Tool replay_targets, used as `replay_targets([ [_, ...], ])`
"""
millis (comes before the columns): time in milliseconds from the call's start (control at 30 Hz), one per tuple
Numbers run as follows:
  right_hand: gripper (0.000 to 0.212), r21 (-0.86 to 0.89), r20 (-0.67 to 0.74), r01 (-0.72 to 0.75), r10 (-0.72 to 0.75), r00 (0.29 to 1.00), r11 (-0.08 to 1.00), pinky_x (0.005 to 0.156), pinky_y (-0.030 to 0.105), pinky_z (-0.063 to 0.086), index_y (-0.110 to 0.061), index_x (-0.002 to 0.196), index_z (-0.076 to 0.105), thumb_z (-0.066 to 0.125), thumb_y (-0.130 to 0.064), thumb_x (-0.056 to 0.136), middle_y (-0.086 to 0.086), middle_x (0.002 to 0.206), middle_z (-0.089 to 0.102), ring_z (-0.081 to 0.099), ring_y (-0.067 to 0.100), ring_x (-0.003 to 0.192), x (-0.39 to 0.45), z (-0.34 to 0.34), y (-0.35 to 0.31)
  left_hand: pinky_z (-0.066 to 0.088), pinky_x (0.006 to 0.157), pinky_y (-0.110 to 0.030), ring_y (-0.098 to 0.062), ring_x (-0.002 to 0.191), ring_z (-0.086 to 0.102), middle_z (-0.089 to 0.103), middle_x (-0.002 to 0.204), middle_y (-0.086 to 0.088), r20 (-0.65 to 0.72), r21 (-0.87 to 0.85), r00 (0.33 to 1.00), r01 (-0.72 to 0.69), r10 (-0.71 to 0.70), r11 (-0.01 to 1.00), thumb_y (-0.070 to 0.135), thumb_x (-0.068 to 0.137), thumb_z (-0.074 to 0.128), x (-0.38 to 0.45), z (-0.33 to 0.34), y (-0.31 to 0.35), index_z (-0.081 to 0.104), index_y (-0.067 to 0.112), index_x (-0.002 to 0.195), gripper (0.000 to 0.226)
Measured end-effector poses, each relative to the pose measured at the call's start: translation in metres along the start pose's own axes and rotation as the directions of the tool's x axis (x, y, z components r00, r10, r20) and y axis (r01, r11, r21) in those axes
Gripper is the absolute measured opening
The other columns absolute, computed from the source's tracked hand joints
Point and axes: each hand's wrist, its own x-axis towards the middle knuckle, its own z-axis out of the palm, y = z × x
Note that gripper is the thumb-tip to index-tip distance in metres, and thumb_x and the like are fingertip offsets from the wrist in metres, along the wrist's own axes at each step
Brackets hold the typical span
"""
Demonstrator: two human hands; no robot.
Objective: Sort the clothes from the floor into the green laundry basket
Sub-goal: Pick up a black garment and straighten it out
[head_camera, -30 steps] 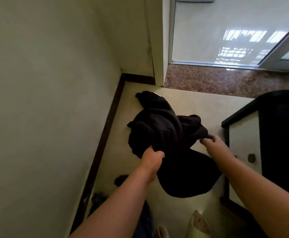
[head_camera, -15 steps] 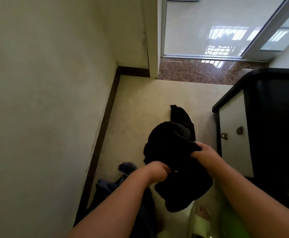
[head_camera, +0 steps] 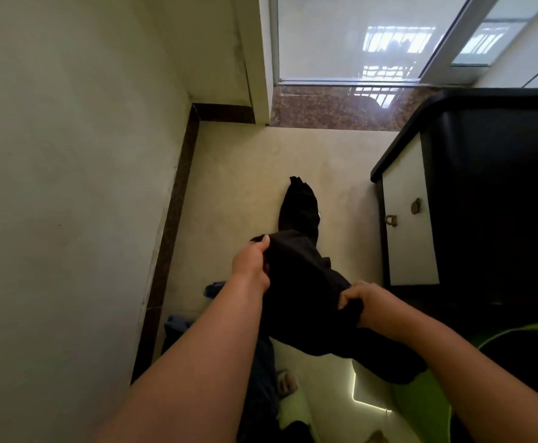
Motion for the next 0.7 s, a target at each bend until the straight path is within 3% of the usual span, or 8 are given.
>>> replay_targets([
  [67,0.051,-0.083,0.063,-0.181,0.186,0.98,0.98,0.105,0.036,0.042,-0.037,0.128,0.051,0.07,-0.021,0.083,-0.002,0.131,0.044,0.044,0.02,0.121,-0.003,0.0,0.008,0.051,0.071,-0.03,-0.021,0.086,0.063,0.067,0.099,-0.009,0.093,-0.138,0.99,-0.09,0.104,0.986,0.017,0.097,0.055,-0.023,-0.002,0.006,0.064,0.011,0.091,0.012],
  [133,0.067,0.03,0.028,-0.236,0.236,0.971,0.971,0.098,0.033,0.047,-0.03,0.144,0.036,0.068,-0.029,0.086,0.003,0.14,0.044,0.049,0.023,0.122,-0.006,-0.004,0.004,0.051,0.073,-0.03,-0.022,0.088,0.063,0.067,0.097,-0.009,0.193,-0.241,0.976,-0.052,0.101,0.969,0.017,0.096,0.054,-0.049,-0.003,0.009,0.065,0.009,0.097,0.014],
  [233,0.05,0.38,-0.203,-0.073,0.16,0.966,0.922,0.091,0.028,0.046,-0.027,0.138,0.044,0.057,-0.041,0.092,0.0,0.134,0.054,0.055,0.018,0.116,-0.009,-0.009,-0.014,0.051,0.089,-0.04,-0.031,0.106,0.063,0.068,0.116,-0.016,0.349,-0.176,0.935,0.002,0.06,0.984,0.028,0.095,0.054,-0.091,0.002,-0.006,0.065,0.007,0.115,0.031],
  [333,0.057,0.747,-0.168,0.028,0.147,0.975,0.664,0.096,0.038,0.049,-0.025,0.13,0.052,0.053,-0.06,0.085,0.002,0.125,0.06,0.059,0.023,0.113,-0.022,-0.014,-0.038,0.049,0.097,-0.043,-0.03,0.11,0.065,0.065,0.124,-0.015,0.484,-0.036,0.875,0.01,0.009,0.999,0.04,0.095,0.051,-0.124,0.011,-0.044,0.062,0.011,0.125,0.044],
  [400,0.057,0.824,-0.096,-0.01,0.157,0.983,0.566,0.086,0.038,0.054,-0.016,0.12,0.053,0.063,-0.056,0.081,0.008,0.115,0.063,0.062,0.028,0.104,-0.038,-0.017,-0.048,0.047,0.102,-0.045,-0.03,0.114,0.063,0.064,0.126,-0.013,0.532,0.073,0.847,-0.036,-0.009,0.997,0.034,0.09,0.06,-0.142,0.015,-0.074,0.061,0.013,0.127,0.042],
  [500,0.05,0.79,-0.127,-0.089,0.305,0.944,0.606,0.091,0.045,0.05,-0.006,0.118,0.052,0.068,-0.038,0.084,0.013,0.116,0.06,0.058,0.034,0.108,-0.056,-0.015,-0.041,0.046,0.103,-0.045,-0.027,0.115,0.062,0.064,0.125,-0.01,0.559,0.38,0.824,-0.161,-0.088,0.911,0.03,0.083,0.069,-0.157,0.015,-0.115,0.064,0.014,0.121,0.042],
  [634,0.037,0.867,-0.273,0.071,0.352,0.895,0.493,0.077,0.041,0.053,-0.013,0.118,0.058,0.053,-0.04,0.094,0.012,0.11,0.064,0.062,0.031,0.097,-0.089,-0.005,-0.018,0.055,0.077,-0.027,-0.016,0.105,0.064,0.068,0.116,0.0,0.474,0.353,0.873,-0.071,-0.113,0.933,0.04,0.088,0.064,-0.185,0.007,-0.151,0.064,0.02,0.117,0.036],
  [700,0.038,0.899,-0.285,0.13,0.331,0.9,0.419,0.084,0.044,0.053,-0.017,0.116,0.059,0.053,-0.045,0.093,0.009,0.108,0.066,0.063,0.03,0.098,-0.107,0.001,-0.01,0.054,0.06,-0.02,-0.012,0.101,0.063,0.069,0.111,0.001,0.428,0.28,0.897,-0.015,-0.111,0.96,0.05,0.09,0.057,-0.198,0.002,-0.159,0.061,0.019,0.122,0.045],
])
